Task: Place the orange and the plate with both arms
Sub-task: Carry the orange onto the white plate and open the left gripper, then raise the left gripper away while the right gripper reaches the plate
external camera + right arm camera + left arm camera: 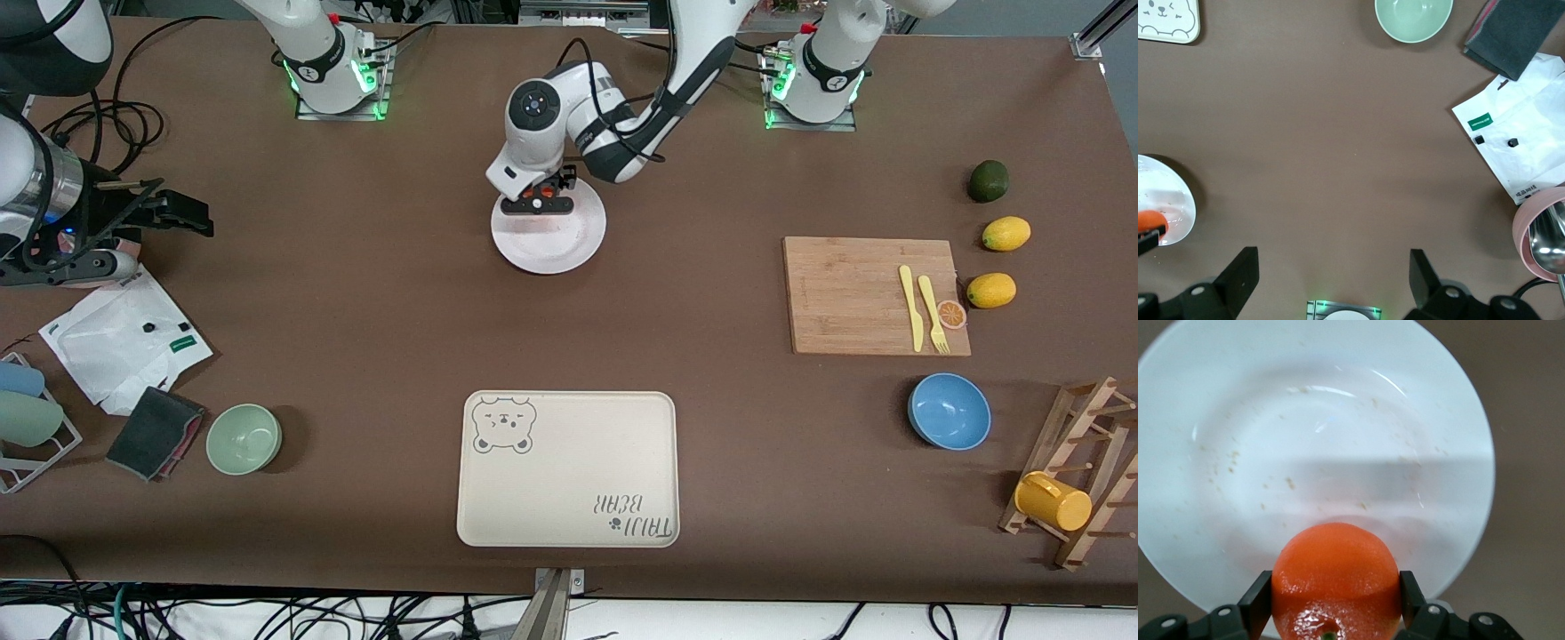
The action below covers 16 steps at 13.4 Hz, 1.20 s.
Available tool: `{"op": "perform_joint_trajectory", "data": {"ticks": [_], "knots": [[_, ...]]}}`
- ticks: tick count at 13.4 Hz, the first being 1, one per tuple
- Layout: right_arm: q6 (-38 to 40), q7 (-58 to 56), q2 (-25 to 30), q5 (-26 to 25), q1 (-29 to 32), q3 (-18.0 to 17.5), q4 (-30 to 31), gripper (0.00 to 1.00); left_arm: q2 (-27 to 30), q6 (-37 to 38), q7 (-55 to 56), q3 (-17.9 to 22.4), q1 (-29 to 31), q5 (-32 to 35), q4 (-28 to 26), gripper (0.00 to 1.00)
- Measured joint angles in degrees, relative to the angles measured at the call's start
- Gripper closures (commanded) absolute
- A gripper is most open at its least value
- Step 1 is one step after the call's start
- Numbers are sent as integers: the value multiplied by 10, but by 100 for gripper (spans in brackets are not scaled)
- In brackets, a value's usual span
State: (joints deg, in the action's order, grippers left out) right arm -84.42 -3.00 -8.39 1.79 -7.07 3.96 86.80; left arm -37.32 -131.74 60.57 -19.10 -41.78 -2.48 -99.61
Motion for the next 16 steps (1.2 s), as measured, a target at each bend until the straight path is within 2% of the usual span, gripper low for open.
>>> {"op": "perform_joint_trajectory", "data": {"ticks": [1, 2, 7, 9, 11, 14, 16], "knots": [[0, 0, 0, 0, 0, -1, 0, 0, -5, -6, -2, 7, 1, 3, 0, 26], [0, 0, 0, 0, 0, -1, 0, 0, -9, -16, -2, 10, 2, 7, 1, 0], [0, 0, 0, 0, 0, -1, 0, 0, -9, -20, -2, 13, 15, 13, 22, 0], [0, 0, 0, 0, 0, -1, 0, 0, 12, 43, -2, 22, 28, 15, 46, 0], [-1, 0, 0, 5, 0, -1, 2, 0, 44, 136, -2, 45, 41, 16, 89, 0], [-26, -14, 1, 53, 0, -1, 36, 0, 74, 272, -59, 54, 94, 18, 173, 0], [-58, -46, 1, 93, 0, -1, 73, 0, 78, 328, -138, 56, 143, 19, 218, 0]]}}
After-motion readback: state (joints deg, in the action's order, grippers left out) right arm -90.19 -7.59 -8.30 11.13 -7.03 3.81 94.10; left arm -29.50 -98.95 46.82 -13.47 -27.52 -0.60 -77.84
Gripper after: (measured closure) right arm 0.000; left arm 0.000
